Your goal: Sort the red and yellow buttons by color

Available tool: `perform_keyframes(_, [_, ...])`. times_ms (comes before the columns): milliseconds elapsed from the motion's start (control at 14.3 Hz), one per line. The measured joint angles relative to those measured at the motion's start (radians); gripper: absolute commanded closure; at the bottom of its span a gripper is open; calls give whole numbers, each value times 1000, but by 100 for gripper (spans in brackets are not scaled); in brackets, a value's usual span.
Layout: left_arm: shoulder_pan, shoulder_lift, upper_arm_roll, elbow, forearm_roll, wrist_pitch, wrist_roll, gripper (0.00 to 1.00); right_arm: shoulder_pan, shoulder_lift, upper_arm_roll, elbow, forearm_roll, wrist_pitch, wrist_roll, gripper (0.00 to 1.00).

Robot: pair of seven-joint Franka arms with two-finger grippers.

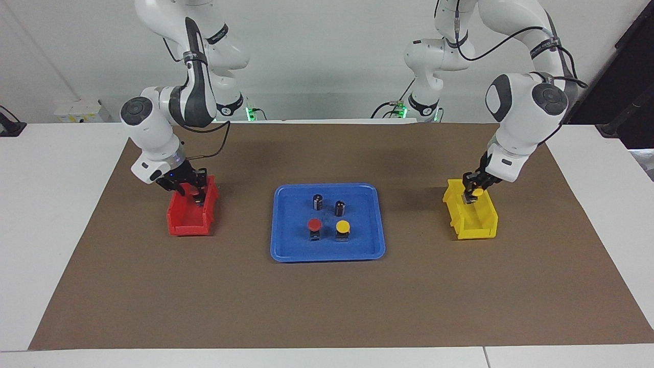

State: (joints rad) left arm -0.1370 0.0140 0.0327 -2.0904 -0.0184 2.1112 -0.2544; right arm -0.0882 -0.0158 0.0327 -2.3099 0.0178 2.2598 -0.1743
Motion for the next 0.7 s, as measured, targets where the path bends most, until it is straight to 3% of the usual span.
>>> perform_keyframes(140, [14,-31,0,-85,0,70,20,98,1,1,1,20,-1,-11,-5,34])
perform_keyframes(279, [29,-47,0,-109,0,87,31,98,3,12,2,102,-1,-101,-6,34])
perform_keyframes(558, [30,-51,-2,-143,0,130,33,98,26,89,14,416,1,-353,15,31])
perform_keyframes(698, [30,-50,-2,-185,0,173,33,98,102,148,18,570,2,-424,124,19])
